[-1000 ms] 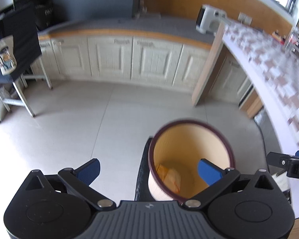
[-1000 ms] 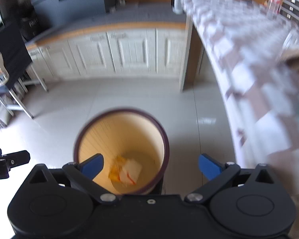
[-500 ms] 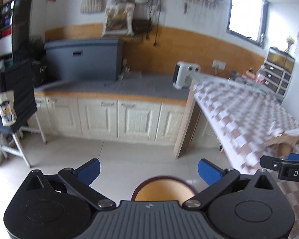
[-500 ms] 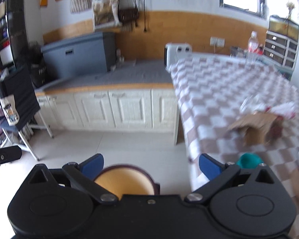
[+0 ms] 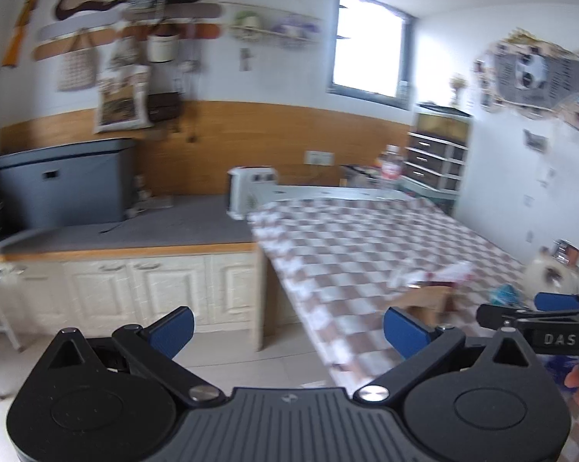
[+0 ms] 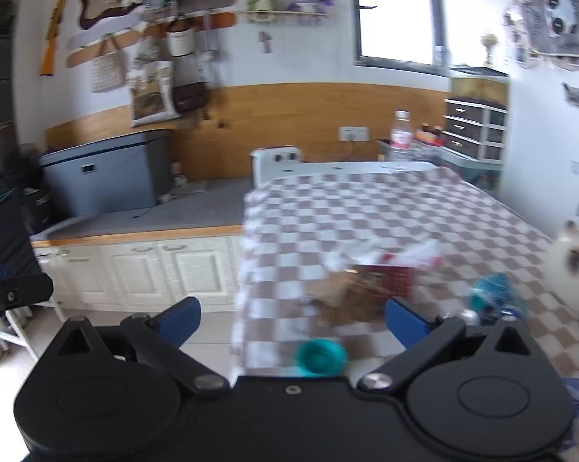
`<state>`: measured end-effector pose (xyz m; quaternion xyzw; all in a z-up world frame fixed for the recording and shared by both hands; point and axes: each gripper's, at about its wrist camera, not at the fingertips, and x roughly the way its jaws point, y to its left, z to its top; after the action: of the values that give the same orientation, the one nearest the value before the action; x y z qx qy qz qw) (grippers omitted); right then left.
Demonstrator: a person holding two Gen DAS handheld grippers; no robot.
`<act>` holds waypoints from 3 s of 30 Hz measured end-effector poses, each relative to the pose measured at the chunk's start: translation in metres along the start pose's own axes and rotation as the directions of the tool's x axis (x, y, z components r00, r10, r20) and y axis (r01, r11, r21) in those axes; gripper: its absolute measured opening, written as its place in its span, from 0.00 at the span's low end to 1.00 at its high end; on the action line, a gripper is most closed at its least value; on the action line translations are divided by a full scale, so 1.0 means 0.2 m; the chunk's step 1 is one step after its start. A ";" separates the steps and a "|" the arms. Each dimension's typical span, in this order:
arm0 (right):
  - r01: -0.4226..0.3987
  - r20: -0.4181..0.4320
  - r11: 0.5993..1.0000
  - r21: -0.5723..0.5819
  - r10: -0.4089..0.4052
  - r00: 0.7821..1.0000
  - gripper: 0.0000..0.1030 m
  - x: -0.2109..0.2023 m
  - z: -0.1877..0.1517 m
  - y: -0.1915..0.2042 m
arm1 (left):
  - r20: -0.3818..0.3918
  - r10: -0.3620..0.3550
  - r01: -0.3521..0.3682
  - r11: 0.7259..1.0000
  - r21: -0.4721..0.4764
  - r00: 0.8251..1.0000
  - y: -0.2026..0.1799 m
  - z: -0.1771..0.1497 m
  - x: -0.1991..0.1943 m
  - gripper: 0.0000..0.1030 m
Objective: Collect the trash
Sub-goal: 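Move both tools back toward the table, then grasp the teal bottle cap with the left tool while the right tool grasps the cardboard strip, then carry the teal cap and cardboard strip with both tools over the wastebasket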
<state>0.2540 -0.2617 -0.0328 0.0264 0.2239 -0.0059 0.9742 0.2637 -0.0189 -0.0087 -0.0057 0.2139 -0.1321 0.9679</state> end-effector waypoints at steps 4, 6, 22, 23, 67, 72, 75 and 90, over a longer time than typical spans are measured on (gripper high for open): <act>0.061 -0.005 0.998 0.028 -0.061 0.998 1.00 -0.01 -0.04 -0.21 | -0.006 -0.064 0.064 0.997 0.047 0.998 -0.21 -0.02 0.08 1.00; 0.084 -0.006 0.996 0.038 -0.084 0.996 1.00 -0.01 -0.07 -0.31 | -0.015 -0.092 0.093 0.994 0.058 0.996 -0.29 -0.04 0.12 1.00; -0.003 -0.039 0.998 -0.062 0.000 0.999 1.00 0.09 -0.34 -0.62 | -0.176 -0.168 0.183 0.980 0.078 0.970 -0.59 -0.23 0.52 1.00; -0.001 -0.048 0.997 -0.081 -0.003 0.999 1.00 0.11 -0.36 -0.62 | -0.183 -0.161 0.178 0.981 0.081 0.970 -0.59 -0.24 0.53 1.00; -0.043 -0.172 0.998 -0.047 0.035 0.984 0.25 0.43 -0.46 -0.66 | -0.234 -0.191 0.227 0.964 0.137 0.953 -0.73 -0.43 0.91 0.46; -0.026 -0.174 0.999 -0.046 0.018 0.985 0.25 0.42 -0.45 -0.65 | -0.225 -0.191 0.223 0.967 0.125 0.955 -0.73 -0.43 0.88 0.46; -0.014 -0.175 0.998 -0.056 0.004 0.985 0.25 0.42 -0.45 -0.64 | -0.212 -0.177 0.207 0.970 0.129 0.961 -0.71 -0.42 0.85 0.46; 0.034 -0.113 0.999 -0.042 -0.038 0.993 0.25 0.27 -0.38 -0.56 | -0.168 -0.195 0.211 0.974 0.081 0.966 -0.59 -0.39 0.61 0.46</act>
<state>0.2667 -0.3687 -0.1310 0.0033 0.2798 -0.0176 0.9599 0.3082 -0.1605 -0.1212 0.0307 0.2819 -0.2411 0.9281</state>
